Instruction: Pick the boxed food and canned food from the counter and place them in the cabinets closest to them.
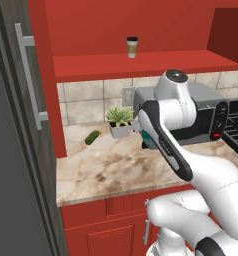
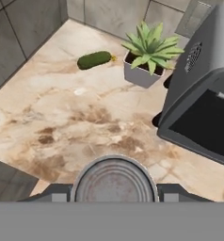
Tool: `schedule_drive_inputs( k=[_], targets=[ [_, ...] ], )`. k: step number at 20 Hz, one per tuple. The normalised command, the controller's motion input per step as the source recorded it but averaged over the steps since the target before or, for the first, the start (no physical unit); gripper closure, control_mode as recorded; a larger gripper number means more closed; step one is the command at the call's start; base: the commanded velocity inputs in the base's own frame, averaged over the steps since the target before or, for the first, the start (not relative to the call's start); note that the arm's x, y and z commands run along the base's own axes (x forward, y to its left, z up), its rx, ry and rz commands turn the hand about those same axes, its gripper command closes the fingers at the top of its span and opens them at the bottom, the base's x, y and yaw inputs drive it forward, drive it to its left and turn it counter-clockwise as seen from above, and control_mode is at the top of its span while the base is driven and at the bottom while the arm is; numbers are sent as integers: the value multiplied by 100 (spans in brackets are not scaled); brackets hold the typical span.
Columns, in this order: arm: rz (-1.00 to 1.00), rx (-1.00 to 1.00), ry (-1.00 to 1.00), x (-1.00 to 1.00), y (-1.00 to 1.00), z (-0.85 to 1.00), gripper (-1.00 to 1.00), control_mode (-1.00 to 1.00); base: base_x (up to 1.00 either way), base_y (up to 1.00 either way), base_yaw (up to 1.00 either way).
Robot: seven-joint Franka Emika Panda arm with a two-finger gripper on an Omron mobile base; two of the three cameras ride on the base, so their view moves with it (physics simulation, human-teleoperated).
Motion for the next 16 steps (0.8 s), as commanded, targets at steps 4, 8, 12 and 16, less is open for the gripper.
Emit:
schedule_drive_inputs(
  k=[4,8,12,16],
  targets=[
    [0,0,-3,-22,-7,62,100,-100,0,0,0],
    [0,0,-2,-22,-8,67,100,-100,0,0,0],
    [0,0,-3,-17,-6,66,100,-100,0,0,0],
    [0,0,-5,-13,0,65,100,-100,0,0,0]
  ],
)
